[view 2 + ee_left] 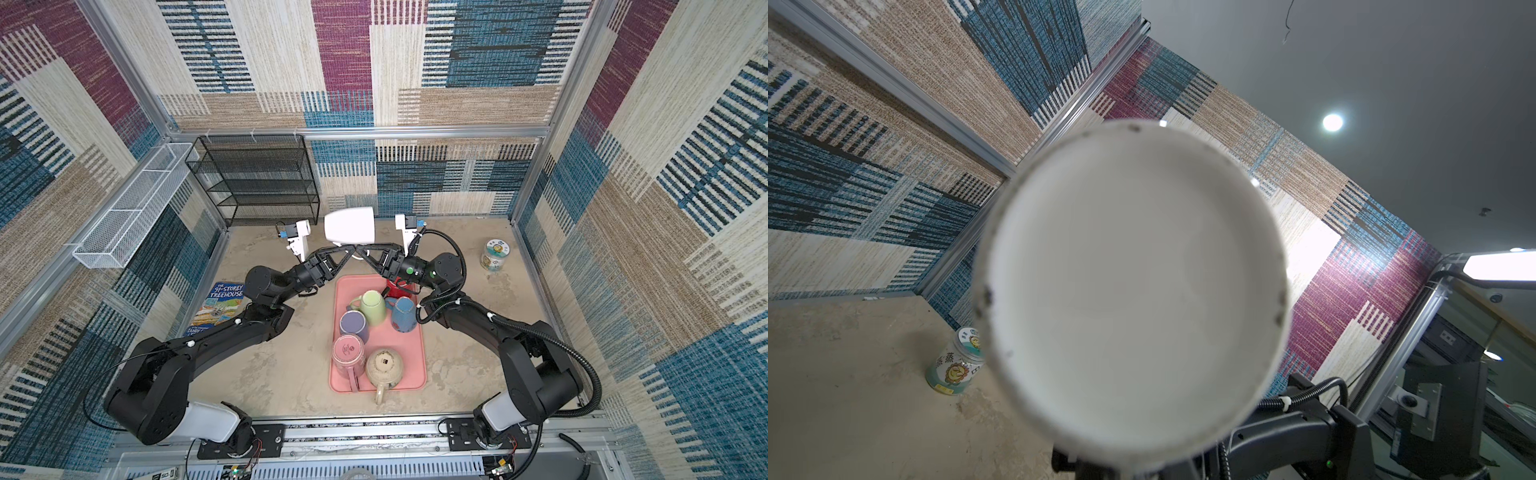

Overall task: Turn the mug right side up
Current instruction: 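Open the left gripper off the mug base while the right gripper holds the handle, then carry the white mug upright past the tray with the right gripper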

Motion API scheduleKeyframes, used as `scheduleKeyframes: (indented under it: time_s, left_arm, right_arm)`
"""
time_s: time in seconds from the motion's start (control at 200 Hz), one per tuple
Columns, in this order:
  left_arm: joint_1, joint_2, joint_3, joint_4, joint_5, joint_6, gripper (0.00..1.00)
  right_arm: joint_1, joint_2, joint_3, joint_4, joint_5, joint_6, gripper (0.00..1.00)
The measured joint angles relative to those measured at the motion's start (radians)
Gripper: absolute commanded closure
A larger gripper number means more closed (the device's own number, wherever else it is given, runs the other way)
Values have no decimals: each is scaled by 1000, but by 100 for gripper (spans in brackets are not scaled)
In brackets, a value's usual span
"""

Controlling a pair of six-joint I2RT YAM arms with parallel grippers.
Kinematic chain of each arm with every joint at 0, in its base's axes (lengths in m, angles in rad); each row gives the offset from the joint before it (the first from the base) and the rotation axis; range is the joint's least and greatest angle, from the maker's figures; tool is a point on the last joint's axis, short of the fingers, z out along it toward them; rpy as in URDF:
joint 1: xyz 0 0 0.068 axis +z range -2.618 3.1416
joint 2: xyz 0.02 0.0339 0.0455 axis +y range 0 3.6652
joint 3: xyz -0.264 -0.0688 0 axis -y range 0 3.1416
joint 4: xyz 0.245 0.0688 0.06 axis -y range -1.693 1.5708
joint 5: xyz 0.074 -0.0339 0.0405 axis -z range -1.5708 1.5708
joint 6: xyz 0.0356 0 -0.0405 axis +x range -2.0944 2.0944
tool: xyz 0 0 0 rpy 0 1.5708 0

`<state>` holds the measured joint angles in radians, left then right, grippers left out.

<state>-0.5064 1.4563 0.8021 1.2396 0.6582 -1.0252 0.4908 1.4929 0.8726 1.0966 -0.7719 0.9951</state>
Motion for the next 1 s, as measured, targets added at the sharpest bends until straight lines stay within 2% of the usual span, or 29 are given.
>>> scheduleKeyframes:
  time_s: [0.03,0.15,0.255,0.331,0.506,0.576,0.676,0.731,0.771,0.896,1.002]
  left_arm:
    - [0,1,0,4,-1,-1,100]
    - [0,6,0,20,0,-4,100]
    - [0,19,8,20,7,-1,79]
    - [0,30,15,21,19,2,69]
    - [9,41,20,-5,65,9,29]
    - [19,34,16,-27,66,18,22]
    - [30,3,-2,-71,62,43,17]
    - [35,-28,-15,-121,54,71,10]
    - [38,-54,-18,-171,51,93,0]
    - [46,-172,19,-452,10,210,0]
    - [46,-267,92,-741,-87,343,0]
  right_arm:
    - [0,0,3,0,-3,-1,100]
    - [0,-2,5,5,-11,-3,100]
    - [-2,-8,-3,-3,0,-6,100]
    - [-8,-14,-7,-15,3,-10,100]
    - [-42,-47,-33,-20,14,-10,100]
    - [-59,-59,-43,-23,13,-10,100]
    - [-83,-82,-49,-71,14,-23,100]
    - [-95,-102,-49,-119,16,-39,100]
    - [-104,-120,-44,-165,18,-60,100]
    - [-121,-163,48,-426,57,-181,100]
    - [-126,-164,158,-672,122,-305,100]
